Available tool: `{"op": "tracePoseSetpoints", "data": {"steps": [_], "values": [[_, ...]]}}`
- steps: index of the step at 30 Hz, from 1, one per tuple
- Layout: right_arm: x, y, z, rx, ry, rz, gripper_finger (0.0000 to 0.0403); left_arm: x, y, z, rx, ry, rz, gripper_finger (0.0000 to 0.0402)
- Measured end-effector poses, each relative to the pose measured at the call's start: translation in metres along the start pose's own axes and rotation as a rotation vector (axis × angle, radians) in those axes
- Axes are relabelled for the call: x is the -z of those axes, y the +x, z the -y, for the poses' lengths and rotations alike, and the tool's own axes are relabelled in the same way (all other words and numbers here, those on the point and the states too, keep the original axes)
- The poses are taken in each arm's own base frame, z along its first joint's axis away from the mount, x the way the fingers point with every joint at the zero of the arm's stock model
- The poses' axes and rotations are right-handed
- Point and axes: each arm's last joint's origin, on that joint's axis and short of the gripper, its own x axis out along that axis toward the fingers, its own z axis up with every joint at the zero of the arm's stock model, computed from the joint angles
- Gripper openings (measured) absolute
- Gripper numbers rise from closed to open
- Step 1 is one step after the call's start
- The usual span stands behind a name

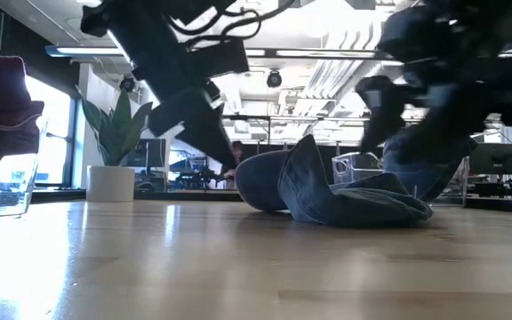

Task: Pick & Place hat
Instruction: Put the dark blue cap into the top transparent bin

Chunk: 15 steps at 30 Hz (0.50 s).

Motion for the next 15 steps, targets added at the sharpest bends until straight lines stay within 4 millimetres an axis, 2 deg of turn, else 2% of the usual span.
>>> {"op": "tracePoseSetpoints", "data": {"steps": [5,10,12,15], "values": [[0.013,0.014,-0.034,0.018,-0.185,-0.106,0.0255,-0.006,0.008,0.0,-0.048,-0.044,0.067,0.0],[0.018,0.038,-0.046,0.069,-0.267,-0.117,0.0245,-0.004,0.023,0.008,-0.043,-0.027,0.086,0.0],[0.018,0.047,-0.045,0.059,-0.264,-0.098,0.0224,-0.004,0.024,0.008,-0.049,-0.026,0.09,0.0],[0.021,0.053,-0.04,0.059,-0.226,-0.112,0.0165,-0.008,0.023,0.007,-0.067,-0.027,0.093,0.0]]}}
